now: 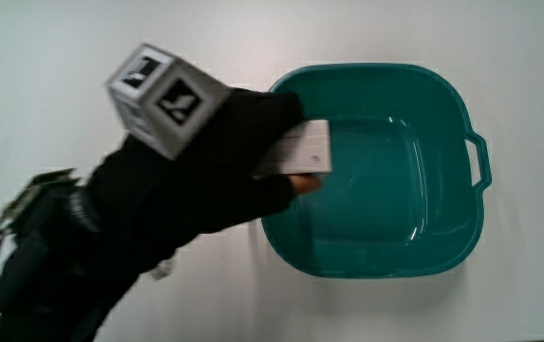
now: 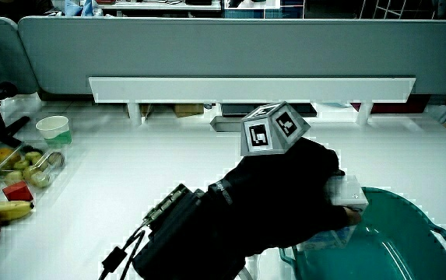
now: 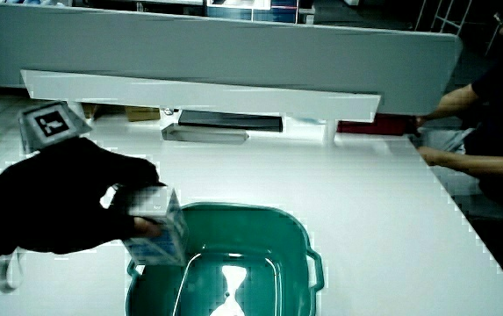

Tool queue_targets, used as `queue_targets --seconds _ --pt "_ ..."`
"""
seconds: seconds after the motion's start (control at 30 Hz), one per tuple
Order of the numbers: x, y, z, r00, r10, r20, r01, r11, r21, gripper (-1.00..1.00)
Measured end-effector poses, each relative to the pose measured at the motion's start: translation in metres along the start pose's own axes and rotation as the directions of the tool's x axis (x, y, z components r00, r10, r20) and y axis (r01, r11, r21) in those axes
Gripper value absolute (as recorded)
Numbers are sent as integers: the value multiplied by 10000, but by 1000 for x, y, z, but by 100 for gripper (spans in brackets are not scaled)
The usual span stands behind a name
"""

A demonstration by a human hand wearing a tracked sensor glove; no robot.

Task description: Place milk

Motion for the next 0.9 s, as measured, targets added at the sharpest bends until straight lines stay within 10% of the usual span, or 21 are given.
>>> queue_targets --seconds 0.03,0.1,0.2,0.27,0.3,0.33,0.37,0.47,0.5,0.53,0.63,0.67,0.7,0.77,0.8,0.9 --pt "-2 -2 4 9951 -711 -690 725 9972 177 0" --pt "-7 -8 7 9995 -321 81 319 9992 221 0" --pt "-8 -16 17 9977 293 -603 -291 9996 52 0" --pt "-15 -18 16 9971 -467 595 445 9983 375 0" --pt "-15 -21 19 9989 257 -392 -254 9996 79 0" --pt "-24 -24 16 9937 1042 408 -1033 9944 -238 0" --pt "-21 -26 21 9986 33 -519 -20 9997 237 0" --pt "-16 -33 34 9915 24 -1300 29 9992 404 0" --pt "-24 -36 32 9821 1277 -1388 -1284 9917 41 0" --pt "-28 -38 32 9828 1128 -1460 -1154 9933 -88 0" --pt "-37 -44 31 9965 -204 816 136 9965 830 0" --pt "-39 -48 31 9821 1677 861 -1686 9857 33 0" --pt "-38 -49 33 9827 1837 237 -1836 9830 -50 0" --pt "-48 -52 27 9675 1876 1697 -1900 9818 -18 0" --pt "-46 -53 31 9755 2168 381 -2163 9762 -159 0" --pt "-57 -59 25 9654 2350 1132 -2345 9720 -174 0"
